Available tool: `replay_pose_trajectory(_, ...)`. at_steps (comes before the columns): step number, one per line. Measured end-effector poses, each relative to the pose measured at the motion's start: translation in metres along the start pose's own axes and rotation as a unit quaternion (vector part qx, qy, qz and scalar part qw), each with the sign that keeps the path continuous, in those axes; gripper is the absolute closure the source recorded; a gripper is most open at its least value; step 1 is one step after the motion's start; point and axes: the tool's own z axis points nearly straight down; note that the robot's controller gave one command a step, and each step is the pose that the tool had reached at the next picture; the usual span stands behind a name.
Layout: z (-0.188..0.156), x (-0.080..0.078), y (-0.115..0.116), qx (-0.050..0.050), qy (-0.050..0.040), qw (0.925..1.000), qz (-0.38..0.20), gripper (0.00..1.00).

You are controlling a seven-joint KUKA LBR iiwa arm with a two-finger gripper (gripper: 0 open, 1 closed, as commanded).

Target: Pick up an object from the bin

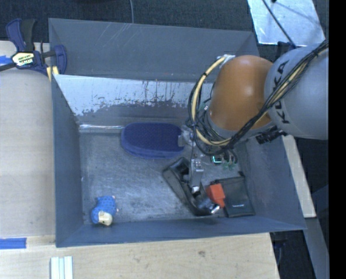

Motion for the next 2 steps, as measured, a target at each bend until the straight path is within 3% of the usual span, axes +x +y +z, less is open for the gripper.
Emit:
replay_pose_trajectory(1, 0.0408, -0.0049, -0.007, 0.0, -0.0004, 0.9999, -0.013, 0.0)
replay_pose_trajectory(2, 0.0449, -0.0082, -0.006, -0.001, 0.0043, 0.9994, -0.035, 0.0)
